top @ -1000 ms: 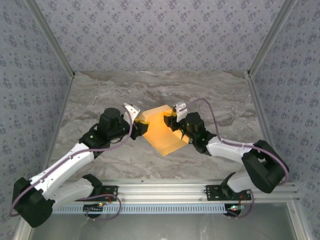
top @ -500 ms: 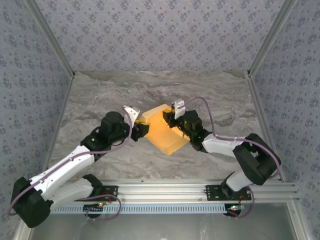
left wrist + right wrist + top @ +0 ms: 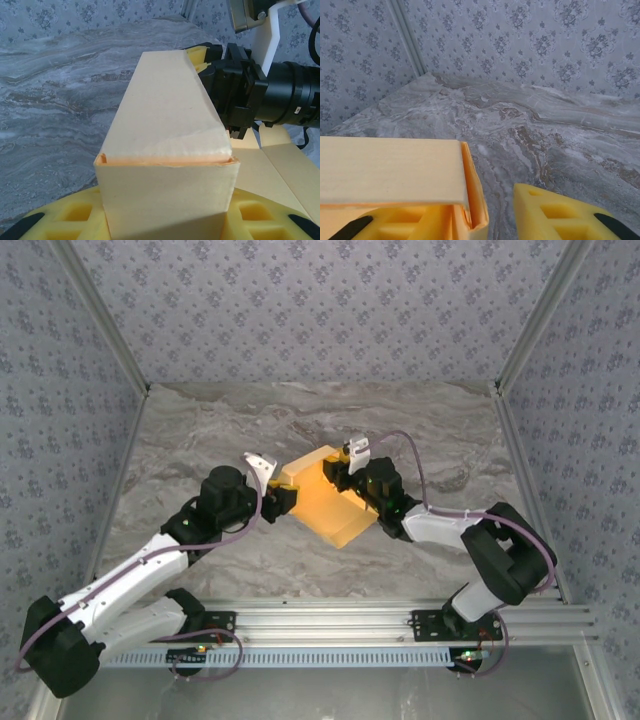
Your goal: Fold the paper box
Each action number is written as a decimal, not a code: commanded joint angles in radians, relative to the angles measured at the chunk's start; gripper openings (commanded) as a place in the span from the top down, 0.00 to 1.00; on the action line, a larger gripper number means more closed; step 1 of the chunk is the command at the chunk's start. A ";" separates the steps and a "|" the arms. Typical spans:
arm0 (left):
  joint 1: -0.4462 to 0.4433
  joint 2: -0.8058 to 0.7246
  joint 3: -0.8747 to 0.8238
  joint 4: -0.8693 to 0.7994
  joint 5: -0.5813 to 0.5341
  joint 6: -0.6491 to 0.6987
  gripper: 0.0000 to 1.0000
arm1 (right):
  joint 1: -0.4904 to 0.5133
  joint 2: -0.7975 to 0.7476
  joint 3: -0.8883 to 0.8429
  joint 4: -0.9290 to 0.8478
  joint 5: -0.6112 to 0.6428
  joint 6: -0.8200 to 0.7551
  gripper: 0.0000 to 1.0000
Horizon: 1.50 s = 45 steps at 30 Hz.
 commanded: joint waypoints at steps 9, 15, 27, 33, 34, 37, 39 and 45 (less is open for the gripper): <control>-0.021 0.014 0.029 0.013 0.070 -0.037 0.67 | -0.062 -0.007 0.035 0.020 -0.106 0.021 0.57; -0.035 0.033 0.041 0.021 0.071 -0.035 0.67 | -0.068 -0.005 0.041 -0.010 -0.104 0.020 0.72; -0.064 0.064 0.073 0.001 0.060 -0.021 0.68 | -0.108 -0.003 0.005 0.045 -0.166 0.041 0.83; -0.065 0.073 0.079 -0.025 0.053 -0.009 0.68 | -0.131 -0.013 -0.006 0.048 -0.226 0.043 0.72; -0.065 0.073 0.079 -0.025 0.053 -0.010 0.68 | -0.133 -0.015 -0.008 0.048 -0.225 0.041 0.74; -0.065 0.075 0.078 -0.022 0.055 -0.009 0.68 | -0.140 -0.014 -0.010 0.044 -0.223 0.036 0.74; -0.066 0.079 0.081 -0.027 0.055 -0.009 0.68 | -0.142 -0.013 -0.006 0.048 -0.263 0.015 0.63; -0.066 0.087 0.094 -0.052 0.053 0.003 0.68 | -0.151 -0.021 -0.017 0.050 -0.304 -0.032 0.70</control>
